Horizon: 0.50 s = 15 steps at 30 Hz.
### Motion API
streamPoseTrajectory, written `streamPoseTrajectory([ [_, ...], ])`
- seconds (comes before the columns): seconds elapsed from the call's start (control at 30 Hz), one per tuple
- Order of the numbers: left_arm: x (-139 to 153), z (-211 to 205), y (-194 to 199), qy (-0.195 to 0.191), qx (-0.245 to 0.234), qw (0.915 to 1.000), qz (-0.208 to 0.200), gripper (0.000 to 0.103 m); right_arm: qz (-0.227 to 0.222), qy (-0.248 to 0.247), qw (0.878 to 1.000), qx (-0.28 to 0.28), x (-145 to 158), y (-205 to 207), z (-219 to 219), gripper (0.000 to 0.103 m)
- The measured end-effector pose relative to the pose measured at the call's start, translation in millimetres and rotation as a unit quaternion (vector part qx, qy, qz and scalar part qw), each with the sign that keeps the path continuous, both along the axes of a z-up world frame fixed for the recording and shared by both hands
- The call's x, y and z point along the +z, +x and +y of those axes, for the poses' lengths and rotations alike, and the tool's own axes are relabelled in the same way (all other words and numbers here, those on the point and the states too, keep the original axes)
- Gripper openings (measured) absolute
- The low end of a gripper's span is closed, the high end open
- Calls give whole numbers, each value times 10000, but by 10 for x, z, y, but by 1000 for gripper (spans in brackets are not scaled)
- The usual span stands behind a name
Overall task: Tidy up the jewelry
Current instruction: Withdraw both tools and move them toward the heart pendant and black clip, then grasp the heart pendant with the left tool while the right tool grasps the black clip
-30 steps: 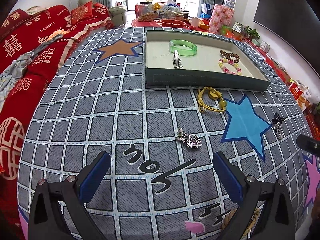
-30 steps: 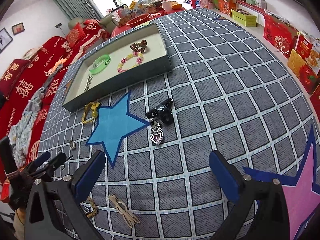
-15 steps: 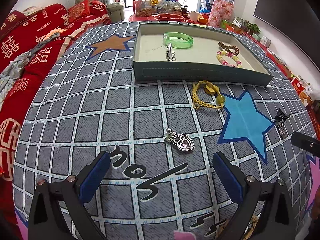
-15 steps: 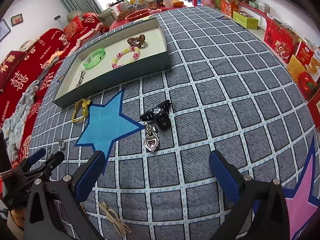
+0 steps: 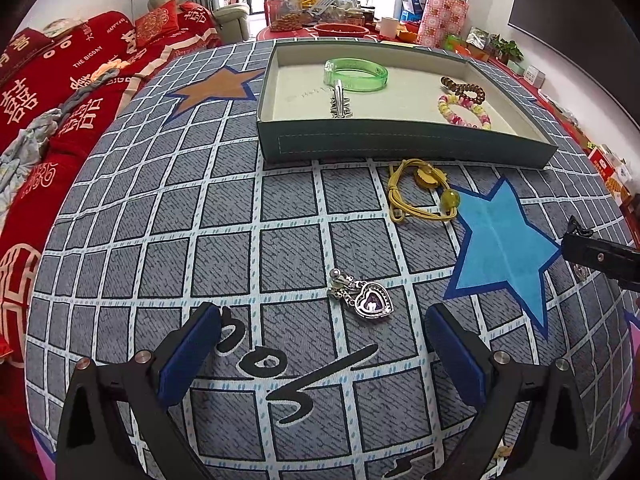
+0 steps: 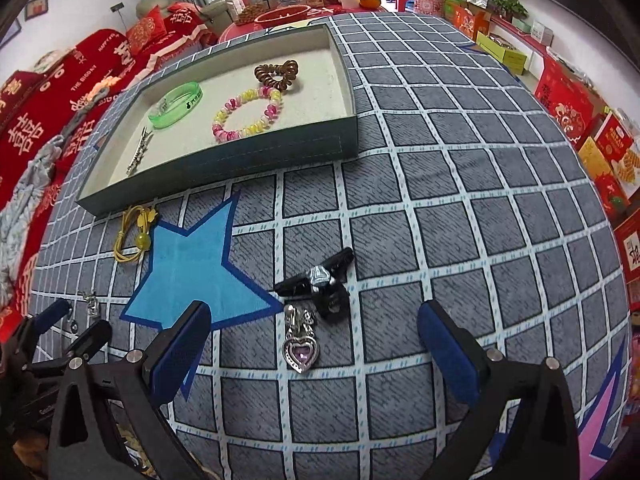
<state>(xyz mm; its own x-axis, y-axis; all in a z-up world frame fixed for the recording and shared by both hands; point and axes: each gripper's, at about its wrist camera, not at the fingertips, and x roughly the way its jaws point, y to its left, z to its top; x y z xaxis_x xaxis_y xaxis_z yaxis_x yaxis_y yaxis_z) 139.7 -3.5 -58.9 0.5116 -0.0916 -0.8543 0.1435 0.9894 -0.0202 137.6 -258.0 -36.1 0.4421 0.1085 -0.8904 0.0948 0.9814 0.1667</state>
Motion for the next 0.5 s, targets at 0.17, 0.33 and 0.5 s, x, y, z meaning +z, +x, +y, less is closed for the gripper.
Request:
streamPoseTrajectory([
  [0.17, -3, -41, 0, 11, -115, 9999, -56, 103, 17, -311, 9995, 84, 26, 52, 65, 87],
  [0.33, 33, -88, -10, -6, -251, 9996, -128, 95, 10, -497, 9987, 132, 51, 104, 91, 67],
  [0.5, 82, -116, -5, -42, -339, 9993, -175, 72, 8, -524, 9986, 119, 86, 163, 87, 40],
])
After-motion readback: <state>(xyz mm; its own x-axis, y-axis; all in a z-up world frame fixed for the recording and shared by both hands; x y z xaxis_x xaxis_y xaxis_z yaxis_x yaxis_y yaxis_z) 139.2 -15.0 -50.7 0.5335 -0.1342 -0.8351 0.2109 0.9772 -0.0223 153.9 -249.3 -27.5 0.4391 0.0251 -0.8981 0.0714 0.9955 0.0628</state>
